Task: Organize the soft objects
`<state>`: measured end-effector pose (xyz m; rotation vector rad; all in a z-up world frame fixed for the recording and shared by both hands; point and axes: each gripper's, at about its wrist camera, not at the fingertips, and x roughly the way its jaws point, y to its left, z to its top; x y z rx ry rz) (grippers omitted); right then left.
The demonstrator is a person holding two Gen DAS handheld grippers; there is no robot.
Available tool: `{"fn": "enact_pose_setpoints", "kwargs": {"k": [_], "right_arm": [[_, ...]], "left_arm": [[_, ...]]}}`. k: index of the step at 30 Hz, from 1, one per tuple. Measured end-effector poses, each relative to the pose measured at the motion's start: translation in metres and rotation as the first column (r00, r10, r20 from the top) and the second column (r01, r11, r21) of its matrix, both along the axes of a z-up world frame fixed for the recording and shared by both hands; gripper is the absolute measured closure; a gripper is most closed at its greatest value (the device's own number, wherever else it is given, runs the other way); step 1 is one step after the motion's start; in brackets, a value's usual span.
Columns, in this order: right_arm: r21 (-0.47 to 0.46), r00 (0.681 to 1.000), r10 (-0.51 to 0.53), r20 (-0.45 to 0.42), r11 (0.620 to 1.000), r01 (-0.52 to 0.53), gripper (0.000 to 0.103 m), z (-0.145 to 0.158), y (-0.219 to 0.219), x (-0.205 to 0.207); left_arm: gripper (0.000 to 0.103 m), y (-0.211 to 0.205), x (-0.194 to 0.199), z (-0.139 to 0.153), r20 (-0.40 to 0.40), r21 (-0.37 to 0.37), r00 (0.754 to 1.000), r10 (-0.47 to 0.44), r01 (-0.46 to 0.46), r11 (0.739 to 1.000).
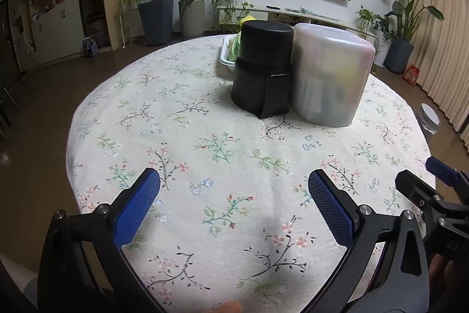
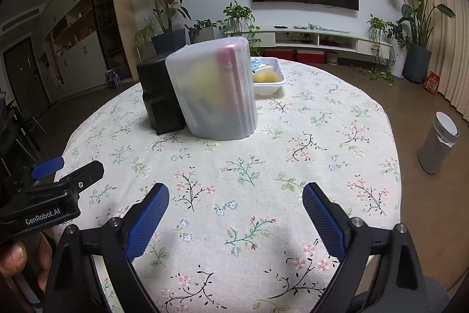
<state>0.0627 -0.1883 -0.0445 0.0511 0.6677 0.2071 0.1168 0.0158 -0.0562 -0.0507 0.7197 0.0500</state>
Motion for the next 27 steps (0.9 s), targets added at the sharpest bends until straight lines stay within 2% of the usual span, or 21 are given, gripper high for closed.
{"fn": "enact_pose_setpoints", "kwargs": {"k": [5, 27], "right_arm": [[0.008, 1.0, -0.004, -0.005, 1.0, 0.004, 0.008, -0.0016, -0.0007, 0.0007], [-0.021, 1.0, -0.013, 0.012, 1.0, 0.013, 0.008, 0.0059, 0.0052, -0.008]], "left_arm": [[0.0, -0.0048, 0.0004, -0.0018, -0.007, 0.019, 1.0, -0.004, 0.004, 1.0], [0.0, -0.0041, -0.0041, 0.0046, -0.014, -0.012, 1.0, 0.01, -0.011, 1.0]]}}
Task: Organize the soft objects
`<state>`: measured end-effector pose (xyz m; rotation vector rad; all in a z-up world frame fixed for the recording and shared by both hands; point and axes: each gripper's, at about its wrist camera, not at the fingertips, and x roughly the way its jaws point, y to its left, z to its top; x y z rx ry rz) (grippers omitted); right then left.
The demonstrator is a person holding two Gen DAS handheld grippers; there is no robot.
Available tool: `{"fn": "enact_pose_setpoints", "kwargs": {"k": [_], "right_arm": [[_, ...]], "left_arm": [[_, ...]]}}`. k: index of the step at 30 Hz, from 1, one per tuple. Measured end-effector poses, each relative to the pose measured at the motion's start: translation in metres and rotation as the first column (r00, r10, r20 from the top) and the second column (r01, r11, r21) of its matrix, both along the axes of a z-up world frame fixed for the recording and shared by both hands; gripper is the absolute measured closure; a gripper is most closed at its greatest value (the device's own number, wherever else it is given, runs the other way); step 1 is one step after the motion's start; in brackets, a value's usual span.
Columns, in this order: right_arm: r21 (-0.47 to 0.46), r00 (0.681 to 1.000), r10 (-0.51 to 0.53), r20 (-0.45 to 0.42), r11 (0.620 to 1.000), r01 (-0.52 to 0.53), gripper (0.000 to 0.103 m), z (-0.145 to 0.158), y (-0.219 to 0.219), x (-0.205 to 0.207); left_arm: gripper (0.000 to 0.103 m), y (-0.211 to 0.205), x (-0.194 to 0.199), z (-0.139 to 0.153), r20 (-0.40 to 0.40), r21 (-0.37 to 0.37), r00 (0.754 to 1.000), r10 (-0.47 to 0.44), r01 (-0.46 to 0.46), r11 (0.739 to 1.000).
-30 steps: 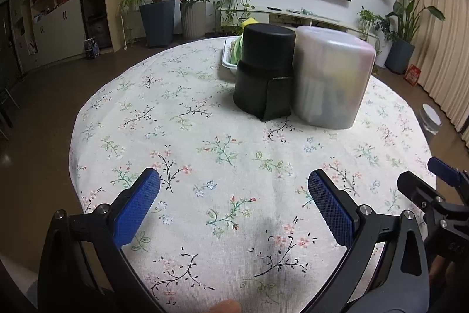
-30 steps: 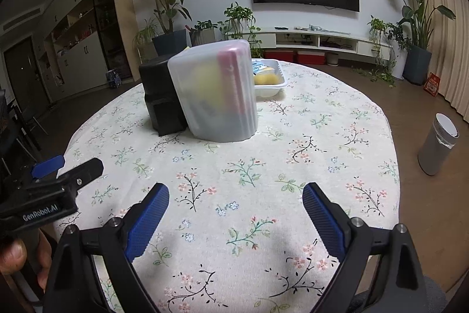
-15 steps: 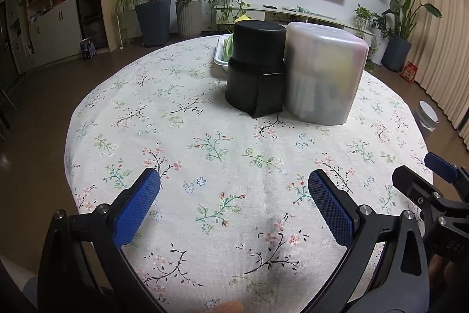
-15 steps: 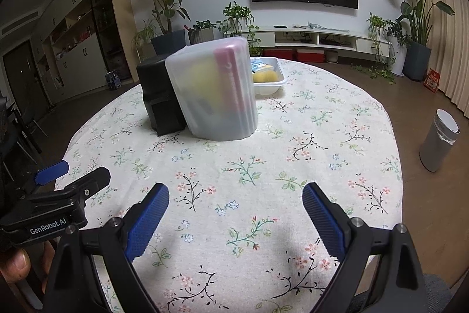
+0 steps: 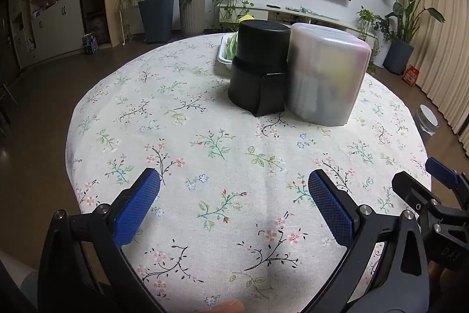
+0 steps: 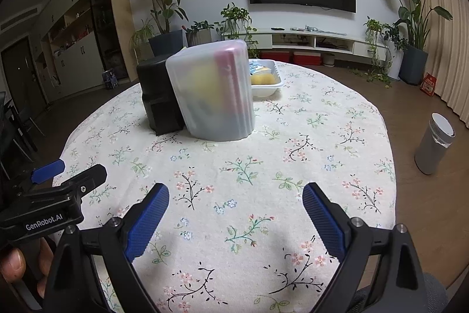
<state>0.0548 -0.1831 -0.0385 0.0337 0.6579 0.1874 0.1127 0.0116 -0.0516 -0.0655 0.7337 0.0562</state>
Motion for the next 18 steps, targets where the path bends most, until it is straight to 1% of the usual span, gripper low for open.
{"fn": "enact_pose_setpoints", "kwargs": {"k": [4, 12, 18], "right_arm": [[0.0, 1.0, -0.001, 0.0, 1.0, 0.001, 0.008, -0.0002, 0.0002, -0.0001], [0.0, 1.0, 0.0, 0.0, 1.0, 0.0, 0.008, -0.0001, -0.0004, 0.0], [0.0, 1.0, 0.0, -0.001, 1.0, 0.0, 0.008, -0.0001, -0.0005, 0.0]], "left_arm": [[0.0, 0.002, 0.0009, -0.0009, -0.004, -0.021, 1.0, -0.002, 0.002, 1.0], [0.0, 0.0005, 0.0002, 0.001, 0.004, -0.006, 1.0, -0.003, 0.003, 1.0], [0.0, 0.0018, 0.0, 0.0014, 0.0, -0.021, 1.0, -0.005, 0.005, 1.0]]}}
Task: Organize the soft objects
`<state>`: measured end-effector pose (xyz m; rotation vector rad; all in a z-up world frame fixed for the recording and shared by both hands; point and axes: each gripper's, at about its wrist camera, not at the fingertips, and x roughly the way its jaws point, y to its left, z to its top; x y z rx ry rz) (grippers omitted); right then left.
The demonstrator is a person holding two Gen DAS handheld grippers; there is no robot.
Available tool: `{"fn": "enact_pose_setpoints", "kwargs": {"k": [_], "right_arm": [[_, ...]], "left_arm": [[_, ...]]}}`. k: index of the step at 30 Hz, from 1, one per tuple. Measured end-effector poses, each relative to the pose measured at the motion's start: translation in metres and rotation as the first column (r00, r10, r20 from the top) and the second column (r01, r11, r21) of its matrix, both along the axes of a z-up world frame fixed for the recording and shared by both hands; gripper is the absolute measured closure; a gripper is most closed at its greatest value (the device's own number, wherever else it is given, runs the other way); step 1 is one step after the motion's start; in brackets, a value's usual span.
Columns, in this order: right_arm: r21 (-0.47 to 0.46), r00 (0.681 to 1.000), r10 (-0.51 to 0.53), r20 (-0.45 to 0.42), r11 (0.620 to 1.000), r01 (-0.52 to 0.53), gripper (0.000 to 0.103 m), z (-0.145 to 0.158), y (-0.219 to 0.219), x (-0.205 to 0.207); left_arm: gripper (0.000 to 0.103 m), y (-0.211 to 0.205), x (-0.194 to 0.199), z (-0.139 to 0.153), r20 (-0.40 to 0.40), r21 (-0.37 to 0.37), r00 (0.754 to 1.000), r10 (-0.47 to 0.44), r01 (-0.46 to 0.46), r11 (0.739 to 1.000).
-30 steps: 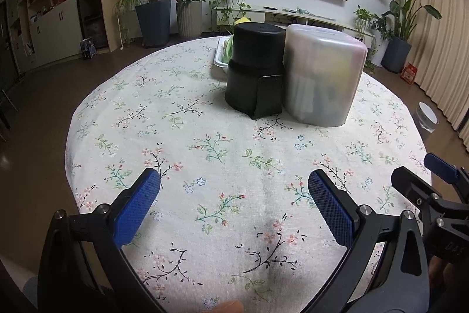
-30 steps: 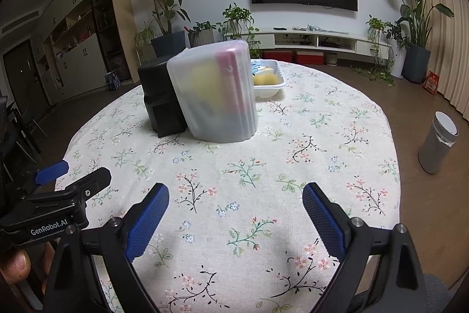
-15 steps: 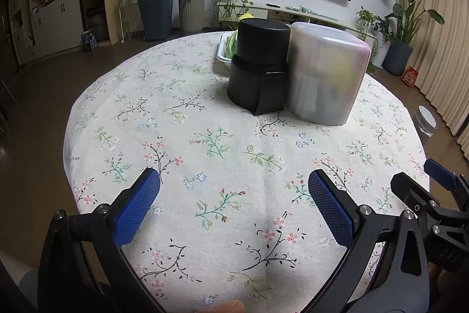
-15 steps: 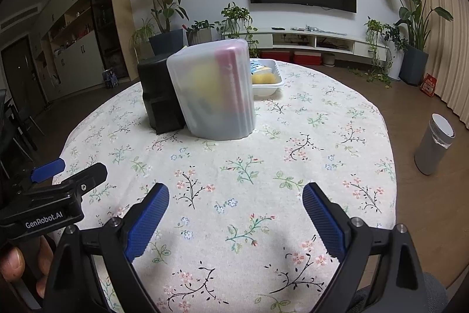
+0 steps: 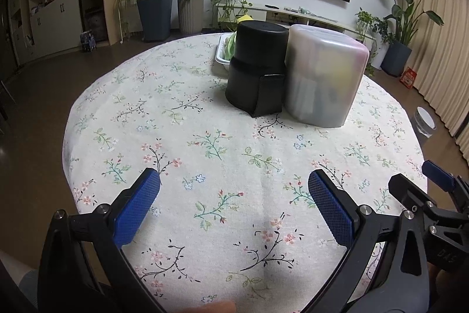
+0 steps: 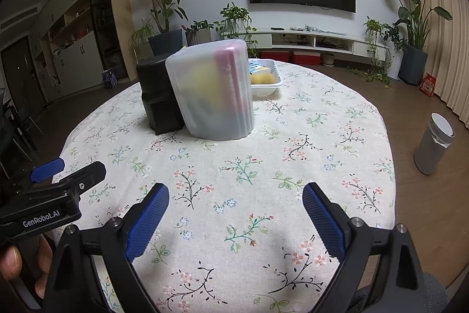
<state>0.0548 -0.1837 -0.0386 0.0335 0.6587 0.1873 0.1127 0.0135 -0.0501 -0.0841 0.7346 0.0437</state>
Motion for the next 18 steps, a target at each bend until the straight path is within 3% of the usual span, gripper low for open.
{"fn": "enact_pose_setpoints", "kwargs": {"k": [18], "right_arm": [[0.001, 1.0, 0.0, -0.002, 1.0, 0.0, 0.008, -0.0002, -0.0003, 0.0]], "left_arm": [[0.0, -0.0016, -0.0002, 0.0015, 0.001, 0.025, 1.0, 0.012, -0.012, 1.0]]}}
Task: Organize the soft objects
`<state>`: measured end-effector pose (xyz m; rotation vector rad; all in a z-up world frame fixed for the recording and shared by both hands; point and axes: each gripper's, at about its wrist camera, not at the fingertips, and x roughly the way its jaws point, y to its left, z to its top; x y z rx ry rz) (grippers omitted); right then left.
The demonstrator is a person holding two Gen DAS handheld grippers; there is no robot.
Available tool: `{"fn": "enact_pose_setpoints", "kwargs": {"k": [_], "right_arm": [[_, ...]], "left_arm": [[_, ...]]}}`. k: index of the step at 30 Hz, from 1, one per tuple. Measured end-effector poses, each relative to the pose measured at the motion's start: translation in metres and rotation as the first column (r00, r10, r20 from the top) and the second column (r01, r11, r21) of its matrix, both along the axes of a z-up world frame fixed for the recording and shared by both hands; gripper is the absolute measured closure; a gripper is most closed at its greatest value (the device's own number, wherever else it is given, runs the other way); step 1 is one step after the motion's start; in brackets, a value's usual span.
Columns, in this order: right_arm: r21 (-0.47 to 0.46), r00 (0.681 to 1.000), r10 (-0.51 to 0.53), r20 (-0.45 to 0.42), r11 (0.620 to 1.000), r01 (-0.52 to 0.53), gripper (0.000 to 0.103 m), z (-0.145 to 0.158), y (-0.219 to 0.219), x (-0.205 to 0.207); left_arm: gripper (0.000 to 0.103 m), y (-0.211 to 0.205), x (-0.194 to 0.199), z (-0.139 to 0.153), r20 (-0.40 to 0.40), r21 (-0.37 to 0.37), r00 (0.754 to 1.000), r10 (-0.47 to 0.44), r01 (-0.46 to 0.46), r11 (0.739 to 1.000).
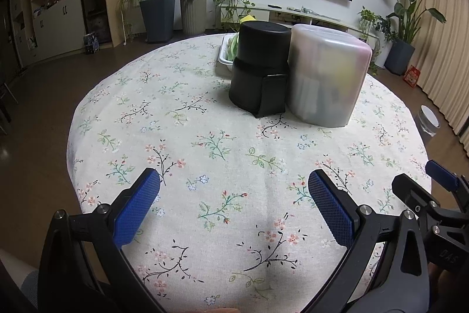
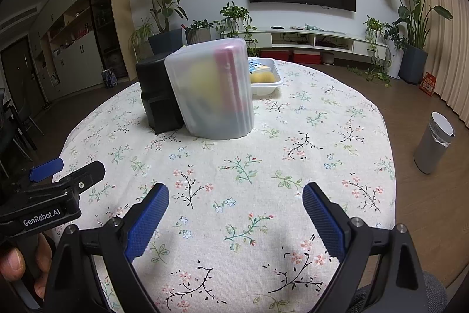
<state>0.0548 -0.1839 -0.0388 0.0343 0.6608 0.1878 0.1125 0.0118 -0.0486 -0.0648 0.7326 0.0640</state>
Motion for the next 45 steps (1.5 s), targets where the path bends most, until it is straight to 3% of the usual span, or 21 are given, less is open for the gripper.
{"fn": "enact_pose_setpoints", "kwargs": {"k": [45], "right_arm": [[0.001, 1.0, -0.02, 0.003, 1.0, 0.02, 0.008, -0.0011, -0.0011, -0.0008]], "left_arm": [[0.0, 0.0018, -0.0015, 0.0031, 0.024, 0.003, 1.0, 0.005, -0.005, 1.0]]}}
